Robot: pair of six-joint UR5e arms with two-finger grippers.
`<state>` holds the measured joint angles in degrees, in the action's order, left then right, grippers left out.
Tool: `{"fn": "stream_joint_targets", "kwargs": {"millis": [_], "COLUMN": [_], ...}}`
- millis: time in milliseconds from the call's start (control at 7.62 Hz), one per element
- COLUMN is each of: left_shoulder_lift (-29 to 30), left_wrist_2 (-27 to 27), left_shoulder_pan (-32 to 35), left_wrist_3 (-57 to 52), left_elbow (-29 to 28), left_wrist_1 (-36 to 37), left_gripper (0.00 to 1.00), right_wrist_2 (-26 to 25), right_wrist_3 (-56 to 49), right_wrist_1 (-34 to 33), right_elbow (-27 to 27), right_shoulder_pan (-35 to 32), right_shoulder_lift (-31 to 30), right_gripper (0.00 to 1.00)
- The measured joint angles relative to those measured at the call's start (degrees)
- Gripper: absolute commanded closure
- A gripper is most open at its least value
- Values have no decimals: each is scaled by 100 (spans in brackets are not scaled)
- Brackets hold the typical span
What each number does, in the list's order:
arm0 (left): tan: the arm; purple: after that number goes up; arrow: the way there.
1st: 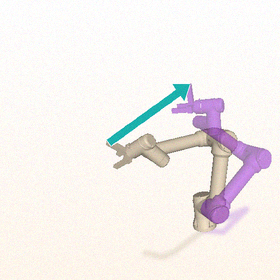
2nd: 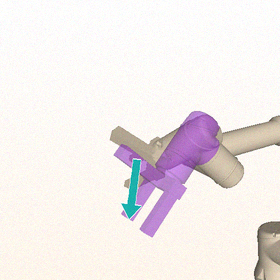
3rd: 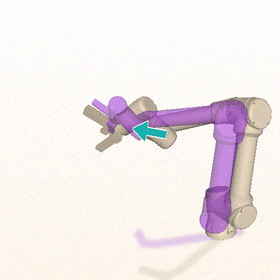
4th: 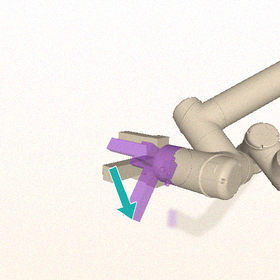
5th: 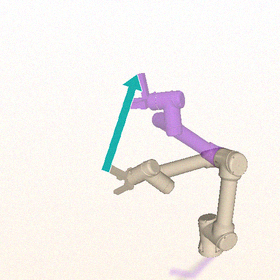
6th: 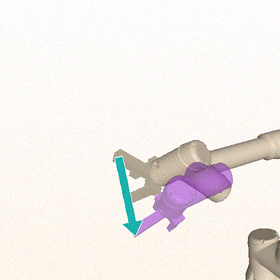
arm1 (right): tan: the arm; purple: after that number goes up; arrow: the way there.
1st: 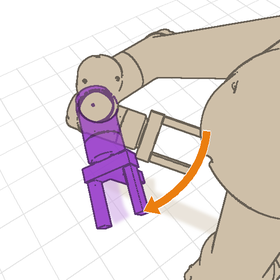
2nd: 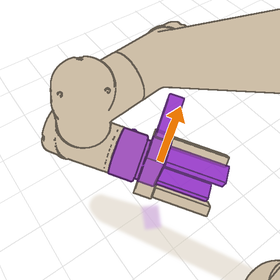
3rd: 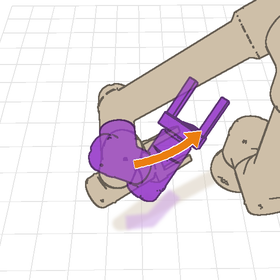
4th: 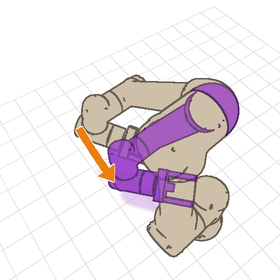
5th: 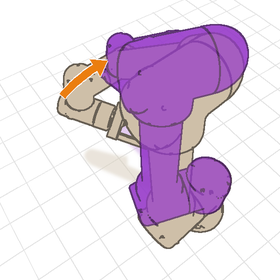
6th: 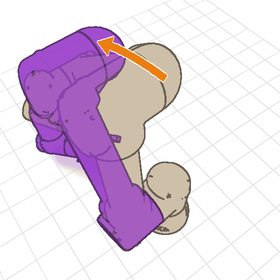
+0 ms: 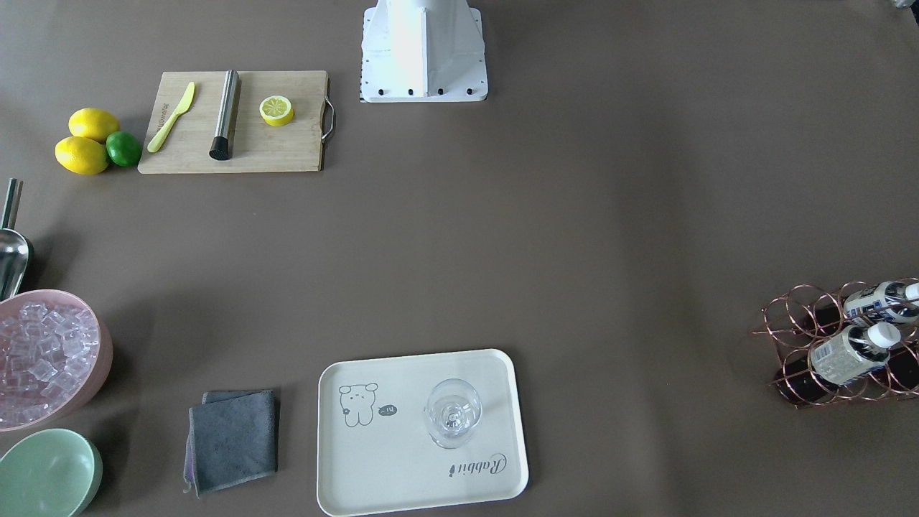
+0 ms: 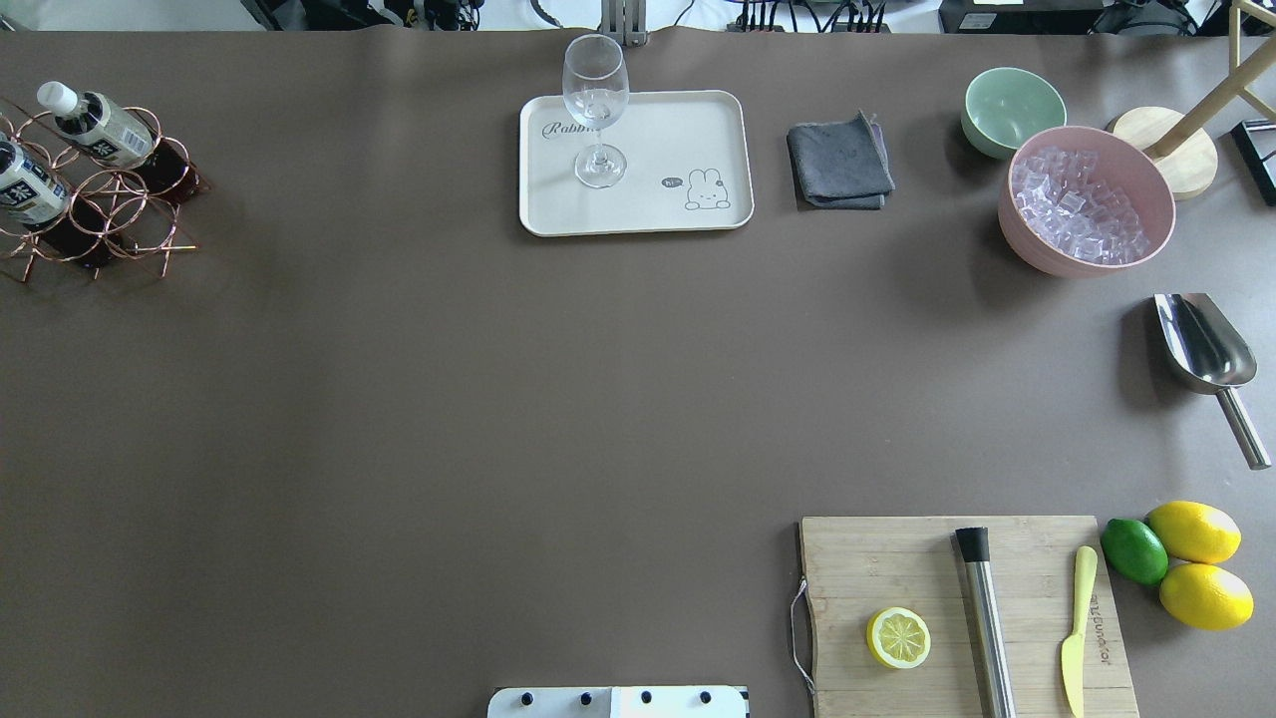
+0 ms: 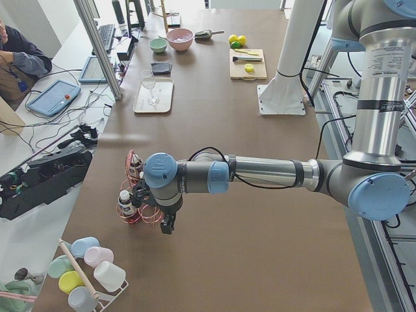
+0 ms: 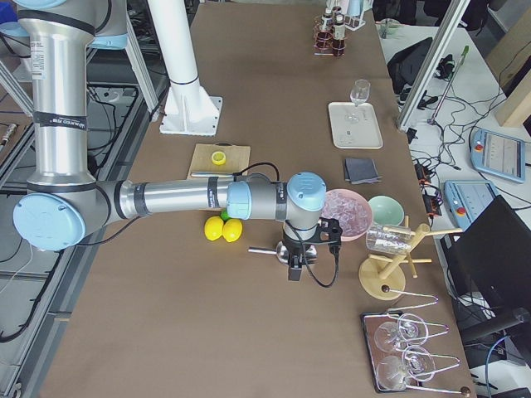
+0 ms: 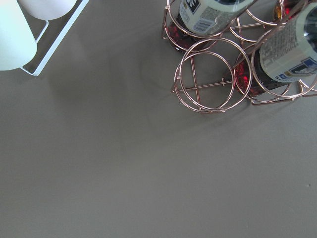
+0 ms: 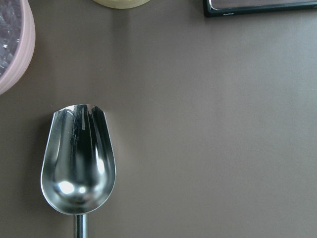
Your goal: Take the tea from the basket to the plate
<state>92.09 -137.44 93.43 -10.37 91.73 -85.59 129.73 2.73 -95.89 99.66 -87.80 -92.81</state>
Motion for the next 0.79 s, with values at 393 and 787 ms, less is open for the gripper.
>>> {"fn": "stream_joint_targets", "kwargs": {"millis": [393, 787], "left_shoulder_lift": [15, 50], "left_wrist_2": [-9, -23], "left_shoulder_pan": [0, -8], "left_wrist_3": [-8, -6], "left_elbow": [4, 27], "left_wrist_1": [-2, 5], "left_gripper": [2, 2], "right_wrist_2": [0, 0], "right_wrist_3": [0, 0], "right_wrist_1": [0, 0], "right_elbow": [1, 1], "right_shoulder_pan": [7, 9], "right_shoulder_lift": [5, 8], "right_gripper": [0, 0]}}
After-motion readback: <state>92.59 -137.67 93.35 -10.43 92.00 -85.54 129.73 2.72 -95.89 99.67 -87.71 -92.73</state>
